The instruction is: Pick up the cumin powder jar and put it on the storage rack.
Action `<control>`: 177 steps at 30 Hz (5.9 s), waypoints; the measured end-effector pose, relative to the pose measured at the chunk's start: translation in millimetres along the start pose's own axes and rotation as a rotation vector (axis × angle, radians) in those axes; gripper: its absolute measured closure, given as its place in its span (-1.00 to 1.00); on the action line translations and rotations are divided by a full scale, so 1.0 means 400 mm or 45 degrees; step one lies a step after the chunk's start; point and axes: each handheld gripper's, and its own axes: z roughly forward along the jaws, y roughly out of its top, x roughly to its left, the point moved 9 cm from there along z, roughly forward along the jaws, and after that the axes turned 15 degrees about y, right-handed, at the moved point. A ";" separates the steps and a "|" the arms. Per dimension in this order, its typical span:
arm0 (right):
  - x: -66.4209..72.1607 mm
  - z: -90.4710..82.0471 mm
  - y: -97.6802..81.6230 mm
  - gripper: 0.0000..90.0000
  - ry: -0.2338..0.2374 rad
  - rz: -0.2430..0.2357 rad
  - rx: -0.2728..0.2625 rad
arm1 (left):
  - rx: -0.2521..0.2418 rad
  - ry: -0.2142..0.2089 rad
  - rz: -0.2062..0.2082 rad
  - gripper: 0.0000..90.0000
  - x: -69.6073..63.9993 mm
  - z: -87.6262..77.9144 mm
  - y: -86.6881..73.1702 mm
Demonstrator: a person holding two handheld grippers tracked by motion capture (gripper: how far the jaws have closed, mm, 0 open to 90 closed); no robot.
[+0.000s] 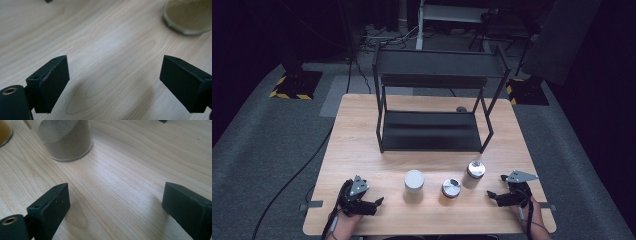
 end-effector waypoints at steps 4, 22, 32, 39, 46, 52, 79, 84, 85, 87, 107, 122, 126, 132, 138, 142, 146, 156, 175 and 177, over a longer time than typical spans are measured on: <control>0.000 0.000 0.000 -0.83 0.000 0.000 0.000 | -0.093 0.003 -0.012 -0.80 -0.004 -0.031 0.010; 0.001 -0.001 -0.001 -0.83 -0.001 0.001 -0.001 | -0.323 -0.080 -0.013 -0.77 -0.037 -0.107 0.067; 0.001 -0.001 -0.001 -0.83 -0.001 0.001 -0.001 | -0.385 -0.175 -0.014 -0.78 -0.068 -0.099 0.096; 0.002 0.000 -0.001 -0.84 -0.004 0.004 -0.001 | -0.403 -0.218 -0.003 -0.78 -0.079 -0.084 0.112; 0.002 0.000 -0.001 -0.84 -0.009 0.006 -0.001 | -0.439 -0.258 -0.007 -0.80 -0.092 -0.061 0.125; 0.003 0.001 -0.001 -0.85 -0.013 0.010 -0.001 | -0.447 -0.270 -0.022 -0.83 -0.103 -0.042 0.133; 0.005 0.001 -0.001 -0.86 -0.030 0.025 -0.004 | -0.383 -0.321 0.025 -0.60 -0.152 0.034 0.172; 0.005 0.001 -0.001 -0.86 -0.033 0.028 -0.005 | -0.373 -0.348 0.031 -0.34 -0.155 0.042 0.175; 0.005 0.001 -0.001 -0.86 -0.033 0.029 -0.006 | -0.374 -0.338 0.039 -0.28 -0.157 0.040 0.176; 0.005 0.001 -0.001 -0.86 -0.034 0.029 -0.006 | -0.370 -0.337 0.041 -0.28 -0.157 0.039 0.178; 0.006 0.002 0.001 -0.88 -0.039 0.036 -0.002 | -0.371 -0.313 0.086 -0.27 -0.152 0.015 0.312; 0.005 0.002 0.001 -0.88 -0.039 0.036 -0.002 | -0.390 -0.303 0.036 -0.27 -0.090 0.011 0.435; 0.005 0.003 0.001 -0.88 -0.038 0.036 -0.002 | -0.394 -0.291 0.018 -0.27 -0.068 0.016 0.465; 0.005 0.003 0.001 -0.89 -0.038 0.035 -0.002 | -0.403 -0.273 0.007 -0.27 -0.039 0.026 0.507; 0.005 0.003 0.001 -0.89 -0.038 0.035 -0.002 | -0.407 -0.260 -0.015 -0.27 -0.020 0.046 0.539; 0.005 0.003 0.001 -0.89 -0.038 0.035 -0.002 | -0.402 -0.239 -0.009 -0.27 -0.012 0.068 0.554; 0.005 0.003 0.001 -0.89 -0.038 0.036 -0.002 | -0.402 -0.233 -0.034 -0.27 -0.002 0.104 0.559; 0.005 0.003 0.001 -0.89 -0.036 0.034 -0.002 | -0.351 -0.156 -0.038 -0.27 0.011 0.194 0.559; 0.005 0.003 0.001 -0.89 -0.035 0.033 -0.001 | -0.217 -0.049 -0.076 -0.27 0.031 0.303 0.550; 0.005 0.003 0.001 -0.89 -0.035 0.033 -0.001 | -0.207 -0.046 -0.080 -0.27 0.033 0.310 0.549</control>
